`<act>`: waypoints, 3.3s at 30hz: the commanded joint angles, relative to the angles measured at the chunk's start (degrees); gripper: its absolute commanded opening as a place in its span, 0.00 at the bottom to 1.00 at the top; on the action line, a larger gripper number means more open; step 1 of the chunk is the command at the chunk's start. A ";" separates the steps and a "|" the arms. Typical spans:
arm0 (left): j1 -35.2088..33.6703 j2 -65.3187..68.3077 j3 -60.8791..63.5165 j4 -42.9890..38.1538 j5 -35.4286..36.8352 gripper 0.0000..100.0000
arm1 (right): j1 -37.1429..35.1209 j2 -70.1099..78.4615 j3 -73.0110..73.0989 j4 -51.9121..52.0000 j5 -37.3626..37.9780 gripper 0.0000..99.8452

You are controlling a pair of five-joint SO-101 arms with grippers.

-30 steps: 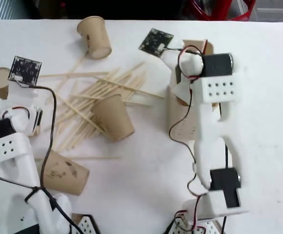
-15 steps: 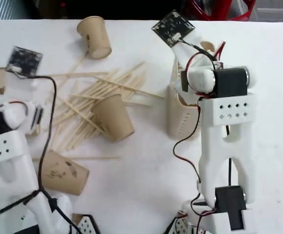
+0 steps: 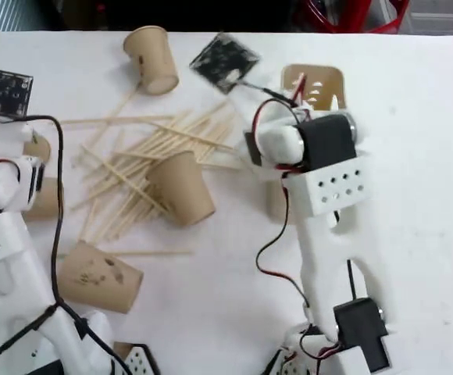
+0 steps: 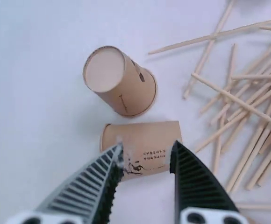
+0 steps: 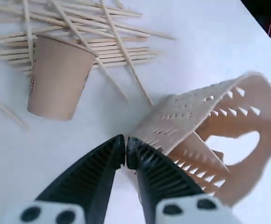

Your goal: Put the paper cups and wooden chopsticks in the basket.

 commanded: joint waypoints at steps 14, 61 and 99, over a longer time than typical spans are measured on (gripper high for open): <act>27.82 -1.63 -0.35 0.97 -5.98 0.26 | 28.44 -44.70 35.43 0.40 7.30 0.02; 37.58 56.84 -37.01 11.69 -16.97 0.28 | 52.35 -74.68 91.16 -20.09 13.89 0.02; 60.44 26.86 -9.14 17.14 -10.20 0.09 | 52.70 -74.68 91.25 -20.09 14.07 0.02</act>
